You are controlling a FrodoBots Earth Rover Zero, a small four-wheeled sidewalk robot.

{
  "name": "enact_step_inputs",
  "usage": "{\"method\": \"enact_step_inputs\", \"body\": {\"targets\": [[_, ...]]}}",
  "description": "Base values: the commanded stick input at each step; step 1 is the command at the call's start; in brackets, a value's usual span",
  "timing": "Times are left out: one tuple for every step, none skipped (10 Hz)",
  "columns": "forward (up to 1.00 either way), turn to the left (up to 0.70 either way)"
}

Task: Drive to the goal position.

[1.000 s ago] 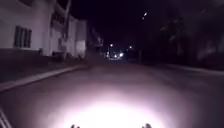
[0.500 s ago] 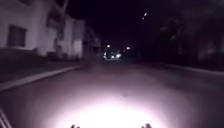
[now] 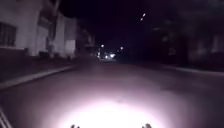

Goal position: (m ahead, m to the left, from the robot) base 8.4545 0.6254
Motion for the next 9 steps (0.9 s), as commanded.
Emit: {"method": "enact_step_inputs", "body": {"targets": [[0.50, 0.00], [0.50, 0.00], [0.50, 0.00], [0.50, 0.00], [0.50, 0.05], [0.50, 0.20], [0.50, 0.16], [0.50, 0.08], [0.50, 0.01]]}}
